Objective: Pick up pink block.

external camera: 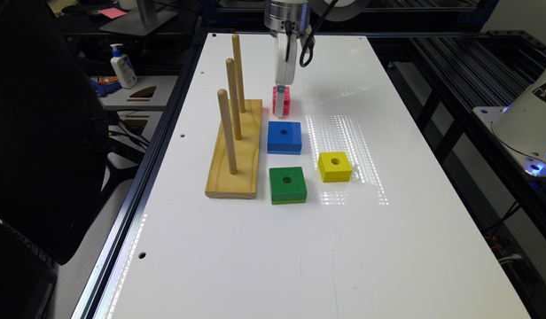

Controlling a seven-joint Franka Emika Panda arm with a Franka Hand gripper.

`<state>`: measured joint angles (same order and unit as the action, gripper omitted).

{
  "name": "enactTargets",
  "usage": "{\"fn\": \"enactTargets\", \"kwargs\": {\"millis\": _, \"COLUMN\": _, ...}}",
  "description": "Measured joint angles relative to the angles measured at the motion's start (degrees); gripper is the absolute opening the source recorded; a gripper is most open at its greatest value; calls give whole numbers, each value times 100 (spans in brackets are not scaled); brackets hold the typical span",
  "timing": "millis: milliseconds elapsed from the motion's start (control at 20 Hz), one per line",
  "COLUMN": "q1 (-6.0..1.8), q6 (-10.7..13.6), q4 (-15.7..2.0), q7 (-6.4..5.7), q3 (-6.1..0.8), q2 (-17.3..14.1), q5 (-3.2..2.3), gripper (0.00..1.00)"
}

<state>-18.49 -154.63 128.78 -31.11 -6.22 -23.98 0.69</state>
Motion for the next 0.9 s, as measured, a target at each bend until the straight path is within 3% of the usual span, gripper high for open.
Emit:
{"fn": "enactTargets", "kwargs": {"millis": 550, "q1": 1, "q6": 822, "q4": 5, "q7": -13, "q3": -4, "q2": 797, "q5": 0, "gripper": 0}}
{"fn": "enactTargets", "kwargs": {"millis": 750, "q1": 1, "q6": 1317, "q4": 9, "q7": -28, "q3": -11, "q2": 1295, "q5": 0, "gripper": 0}}
{"fn": "enactTargets", "kwargs": {"millis": 900, "q1": 2, "q6": 1469, "q4": 19, "q7": -31, "q3": -14, "q2": 1444, "q5": 1, "gripper": 0}}
